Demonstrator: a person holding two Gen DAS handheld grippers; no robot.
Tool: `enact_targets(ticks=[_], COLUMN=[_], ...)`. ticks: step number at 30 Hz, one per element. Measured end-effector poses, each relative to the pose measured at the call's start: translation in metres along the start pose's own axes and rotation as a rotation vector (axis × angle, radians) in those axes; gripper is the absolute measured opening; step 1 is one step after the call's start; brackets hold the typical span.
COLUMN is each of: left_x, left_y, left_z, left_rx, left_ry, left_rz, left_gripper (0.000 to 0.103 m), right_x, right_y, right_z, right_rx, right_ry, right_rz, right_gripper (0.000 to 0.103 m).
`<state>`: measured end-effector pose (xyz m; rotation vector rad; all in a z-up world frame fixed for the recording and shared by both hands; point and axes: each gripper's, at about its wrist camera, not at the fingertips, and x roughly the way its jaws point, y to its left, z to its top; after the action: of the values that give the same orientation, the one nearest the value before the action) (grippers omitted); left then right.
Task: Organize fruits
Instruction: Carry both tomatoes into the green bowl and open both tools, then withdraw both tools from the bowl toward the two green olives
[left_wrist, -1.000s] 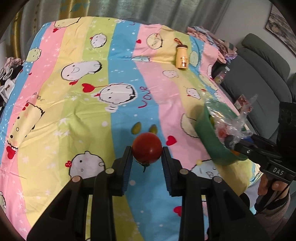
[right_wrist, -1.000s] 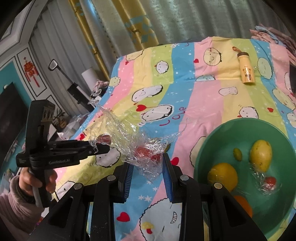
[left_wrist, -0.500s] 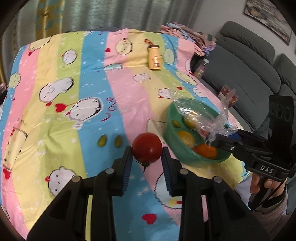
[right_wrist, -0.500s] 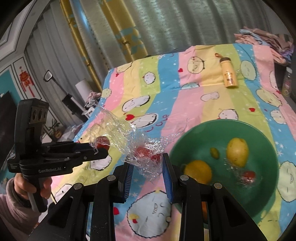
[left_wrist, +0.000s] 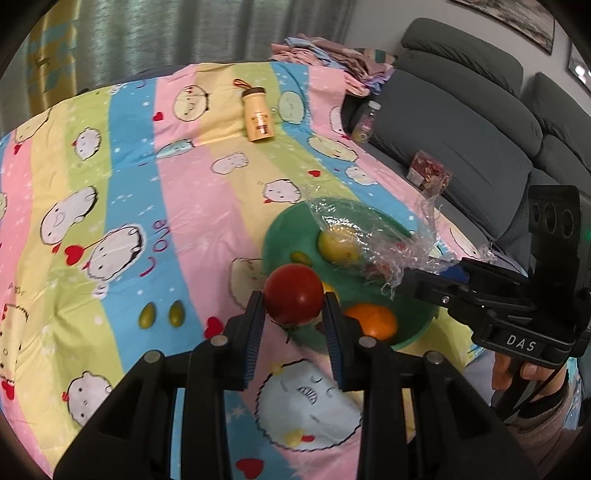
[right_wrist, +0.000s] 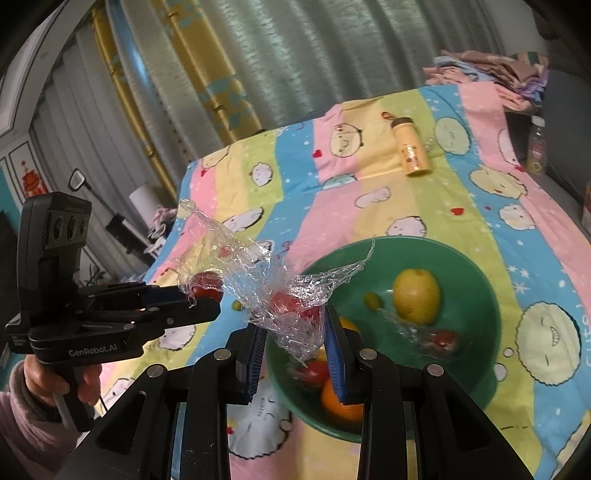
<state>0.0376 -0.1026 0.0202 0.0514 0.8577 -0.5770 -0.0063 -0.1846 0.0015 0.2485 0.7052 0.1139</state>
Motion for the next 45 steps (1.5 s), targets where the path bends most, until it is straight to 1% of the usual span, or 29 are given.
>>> enact_targets(ticks=[7,18,25,31,33,35,37,39,41,45], left_x=[0.026,0.065,0.074,0.076,0.076,0.073,0.070,0.065,0.058,0.043], left_y=[-0.020,-0.034,-0.035,-0.033,-0.033,-0.032,-0.031,-0.029,-0.026,-0.016], left_z=[0.006,0.005,0.002,0.001,0.000,0.001,0.002,0.003,0.002,0.001], left_rx=[0.036,0.075,0.090,0.083,0.078,0.075,0.068,0.059,0.047,0.012], left_ry=[0.043,0.132,0.154,0.161,0.160,0.153,0.144,0.129,0.110,0.086], left_rz=[-0.017,-0.002,0.019,0.025,0.025,0.024,0.021,0.020,0.023,0.030], left_gripper=[0.031,0.031,0.032,0.032,0.032,0.032,0.037,0.052,0.058,0.064], right_x=[-0.009,0.005,0.007,0.009,0.010,0.009,0.008,0.007,0.006,0.003], right_y=[-0.023,-0.039,-0.044,-0.044,-0.043,-0.043,-0.042,-0.042,-0.042,-0.039], right_z=[-0.004,-0.012,-0.015,-0.015,-0.015,-0.015,-0.015,-0.015,-0.014,-0.012], right_rx=[0.036,0.051,0.062,0.063,0.064,0.063,0.063,0.065,0.068,0.067], right_ry=[-0.003,0.051,0.066,0.075,0.078,0.074,0.072,0.066,0.061,0.048], right_rz=[-0.064,-0.077,-0.091,-0.096,-0.098,-0.101,-0.101,-0.105,-0.104,-0.103], right_gripper=[0.032,0.032,0.032,0.032,0.034,0.039,0.040,0.041,0.043,0.045])
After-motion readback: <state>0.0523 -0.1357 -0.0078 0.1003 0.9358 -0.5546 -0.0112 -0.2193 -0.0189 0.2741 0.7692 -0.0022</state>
